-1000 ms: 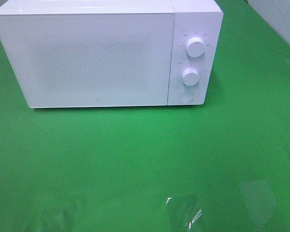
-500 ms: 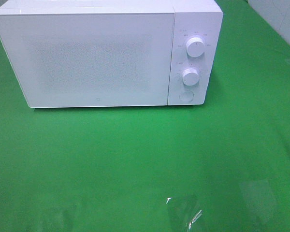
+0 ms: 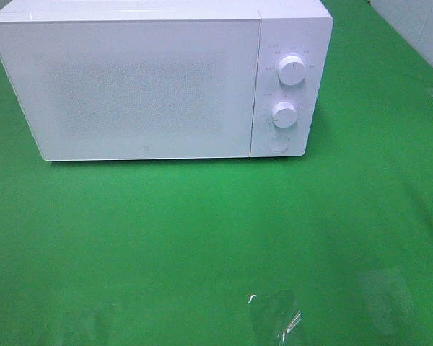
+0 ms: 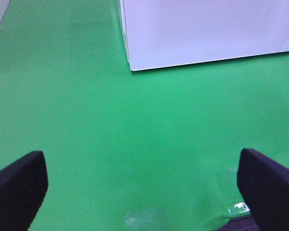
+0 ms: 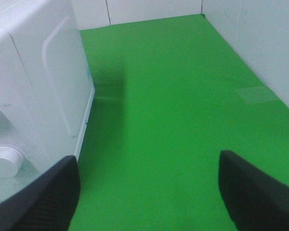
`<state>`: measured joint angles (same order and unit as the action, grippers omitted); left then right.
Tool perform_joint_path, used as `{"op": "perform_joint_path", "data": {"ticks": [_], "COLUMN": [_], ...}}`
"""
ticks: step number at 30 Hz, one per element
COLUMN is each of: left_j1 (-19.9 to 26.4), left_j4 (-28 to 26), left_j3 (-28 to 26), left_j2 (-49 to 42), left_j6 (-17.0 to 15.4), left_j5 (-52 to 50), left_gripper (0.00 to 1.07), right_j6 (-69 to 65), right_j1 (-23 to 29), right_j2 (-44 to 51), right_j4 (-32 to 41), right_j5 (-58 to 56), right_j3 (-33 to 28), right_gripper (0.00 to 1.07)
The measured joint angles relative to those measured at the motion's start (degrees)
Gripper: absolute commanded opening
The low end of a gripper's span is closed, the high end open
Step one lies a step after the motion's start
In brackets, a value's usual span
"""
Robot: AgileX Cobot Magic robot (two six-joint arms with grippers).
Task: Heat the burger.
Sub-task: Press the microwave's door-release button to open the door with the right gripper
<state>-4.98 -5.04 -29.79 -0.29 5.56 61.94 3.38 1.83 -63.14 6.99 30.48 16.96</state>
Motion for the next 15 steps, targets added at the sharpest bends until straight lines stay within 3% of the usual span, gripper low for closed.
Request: {"op": "perform_joint_path", "data": {"ticks": [5, 15], "left_j1": [0.0, 0.0], "left_j4": [0.0, 0.0], "left_j3": [0.0, 0.0], "left_j2": [0.0, 0.0], "left_j6": [0.0, 0.0], "left_j5": [0.0, 0.0], "left_gripper": [1.00, 1.00], "right_j6": [1.6, 1.7], "right_j1": [0.0, 0.1], "right_j2": [-2.6, -5.1], "right_j4": [2.6, 3.3], "right_j5": [8.7, 14.6], "right_j3": [-3.1, -4.4], "right_gripper": [0.76, 0.76]}}
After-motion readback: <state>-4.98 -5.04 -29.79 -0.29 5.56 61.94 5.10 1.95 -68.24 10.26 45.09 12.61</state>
